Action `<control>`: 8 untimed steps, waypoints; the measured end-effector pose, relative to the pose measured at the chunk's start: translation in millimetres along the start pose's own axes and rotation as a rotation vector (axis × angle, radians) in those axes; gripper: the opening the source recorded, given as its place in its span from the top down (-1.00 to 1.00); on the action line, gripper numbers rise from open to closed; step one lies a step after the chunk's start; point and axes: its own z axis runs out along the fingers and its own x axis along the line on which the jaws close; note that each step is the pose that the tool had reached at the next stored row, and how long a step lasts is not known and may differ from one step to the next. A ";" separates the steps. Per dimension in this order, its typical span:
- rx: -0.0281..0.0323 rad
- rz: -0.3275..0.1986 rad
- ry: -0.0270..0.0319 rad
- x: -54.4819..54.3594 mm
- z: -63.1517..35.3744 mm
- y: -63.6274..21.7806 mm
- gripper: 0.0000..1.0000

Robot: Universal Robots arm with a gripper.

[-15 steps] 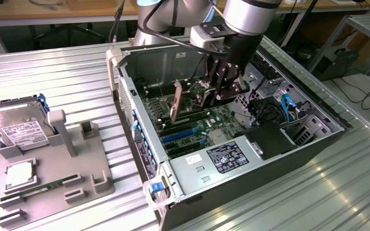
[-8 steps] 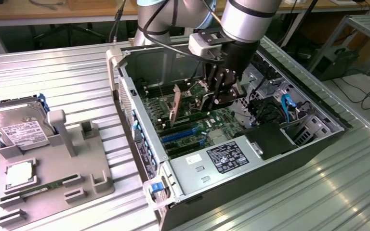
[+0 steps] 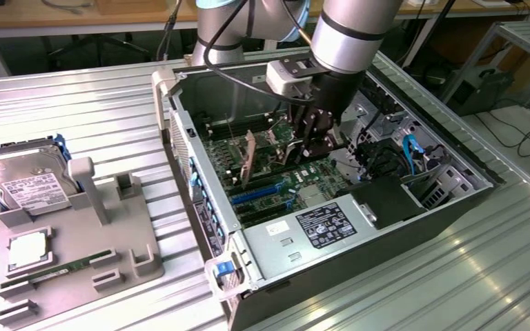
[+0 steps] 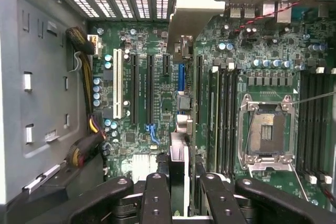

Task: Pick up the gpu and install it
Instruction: 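Insert the gpu into the slot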

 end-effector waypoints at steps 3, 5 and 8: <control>-0.0001 0.000 0.0003 0.0 0.8 0.7 0.46; 0.0002 0.000 -0.0005 0.0 1.4 0.8 0.46; 0.0002 -0.001 -0.0039 0.1 5.5 3.2 0.46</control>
